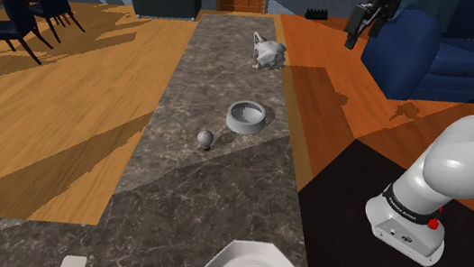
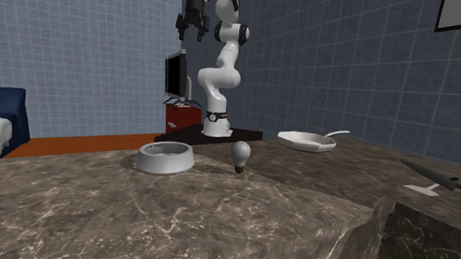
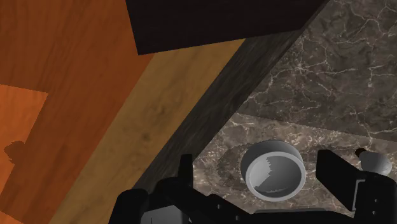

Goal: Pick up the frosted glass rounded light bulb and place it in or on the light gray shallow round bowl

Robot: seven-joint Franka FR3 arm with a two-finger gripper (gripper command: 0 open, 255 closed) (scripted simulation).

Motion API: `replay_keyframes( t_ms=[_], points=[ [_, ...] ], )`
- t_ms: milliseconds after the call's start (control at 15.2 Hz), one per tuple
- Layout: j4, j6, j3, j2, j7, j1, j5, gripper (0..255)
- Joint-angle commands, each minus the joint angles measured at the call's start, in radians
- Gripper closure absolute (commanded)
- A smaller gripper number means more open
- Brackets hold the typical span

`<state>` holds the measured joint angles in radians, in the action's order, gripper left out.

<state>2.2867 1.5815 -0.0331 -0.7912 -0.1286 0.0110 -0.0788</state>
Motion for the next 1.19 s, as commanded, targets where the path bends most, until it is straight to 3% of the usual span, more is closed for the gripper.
replay_keyframes(
  t_ms=[0, 594, 1122],
  points=[
    [0.000, 0.000, 0.000, 0.000, 0.000, 0.000, 0.000, 0],
    [0.108, 0.238, -0.154, 0.121, -0.213, -0.025, 0.074, 0],
    [0.104, 0.451, -0.298, 0.330, -0.412, -0.024, 0.085, 0]
  ],
)
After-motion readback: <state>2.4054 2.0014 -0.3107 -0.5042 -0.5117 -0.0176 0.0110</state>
